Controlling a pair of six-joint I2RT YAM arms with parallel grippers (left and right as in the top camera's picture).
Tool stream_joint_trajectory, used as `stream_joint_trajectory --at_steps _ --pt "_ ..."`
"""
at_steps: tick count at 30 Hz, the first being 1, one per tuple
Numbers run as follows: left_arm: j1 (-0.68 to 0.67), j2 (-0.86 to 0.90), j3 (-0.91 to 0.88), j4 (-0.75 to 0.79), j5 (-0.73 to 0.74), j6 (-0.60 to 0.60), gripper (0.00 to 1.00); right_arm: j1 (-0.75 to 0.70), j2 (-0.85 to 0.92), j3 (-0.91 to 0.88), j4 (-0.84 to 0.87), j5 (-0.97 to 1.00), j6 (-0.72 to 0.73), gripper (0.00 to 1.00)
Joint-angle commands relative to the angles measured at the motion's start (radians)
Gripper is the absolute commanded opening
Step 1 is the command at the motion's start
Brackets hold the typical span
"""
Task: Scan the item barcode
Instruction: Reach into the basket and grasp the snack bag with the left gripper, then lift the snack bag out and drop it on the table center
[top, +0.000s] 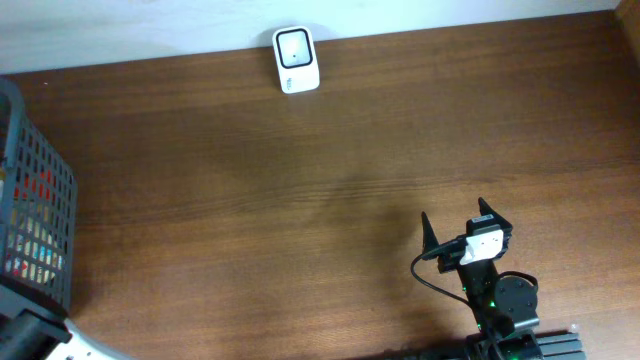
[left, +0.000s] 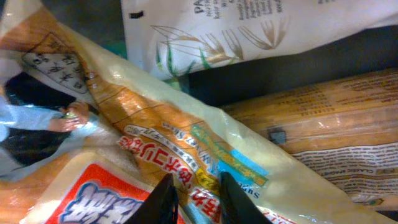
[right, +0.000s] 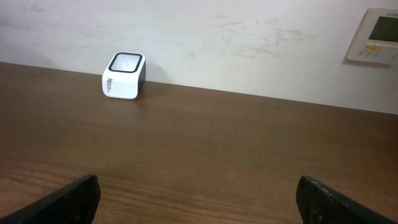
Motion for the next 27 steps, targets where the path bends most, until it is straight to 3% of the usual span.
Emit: stream_joint_trajectory --at_steps 1,2,5,7,9,10,12,24,25,27 --pt "0.003 0.053 -0.013 -0.014 0.022 0.005 0.15 -0.005 -0.007 -0.007 -0.003 -0.002 -0.004 0.99" --pt "0.003 0.053 -0.012 -0.014 0.022 0.005 0.00 -0.005 -0.007 -0.007 -0.003 -0.002 -0.004 0.99" --pt "0.003 0.053 0.007 -0.026 0.031 0.005 0.01 -0.005 -0.007 -0.007 -0.003 -0.002 -0.004 0.99" --pt "0.003 0.053 0.049 -0.050 0.039 0.005 0.29 -0.005 -0.007 -0.007 -0.003 -0.002 -0.004 0.99" --pt "0.003 0.053 0.117 -0.076 0.041 0.005 0.81 -0.005 -0.007 -0.007 -0.003 -0.002 -0.004 0.99" --pt "0.003 0.053 0.138 -0.079 0.040 0.009 0.91 -0.005 -0.007 -0.007 -0.003 -0.002 -0.004 0.99" --pt "0.003 0.053 0.151 -0.067 0.035 0.032 0.99 -0.005 -0.007 -0.007 -0.003 -0.002 -0.004 0.99" --pt "0.003 0.181 0.063 -0.044 -0.096 0.031 0.99 -0.005 -0.007 -0.007 -0.003 -0.002 -0.004 0.99" --pt "0.003 0.194 0.063 -0.046 -0.095 0.031 0.93 -0.005 -0.007 -0.007 -0.003 -0.002 -0.004 0.99" --pt "0.003 0.200 0.063 -0.049 -0.095 0.031 0.50 -0.005 -0.007 -0.007 -0.003 -0.002 -0.004 0.99"
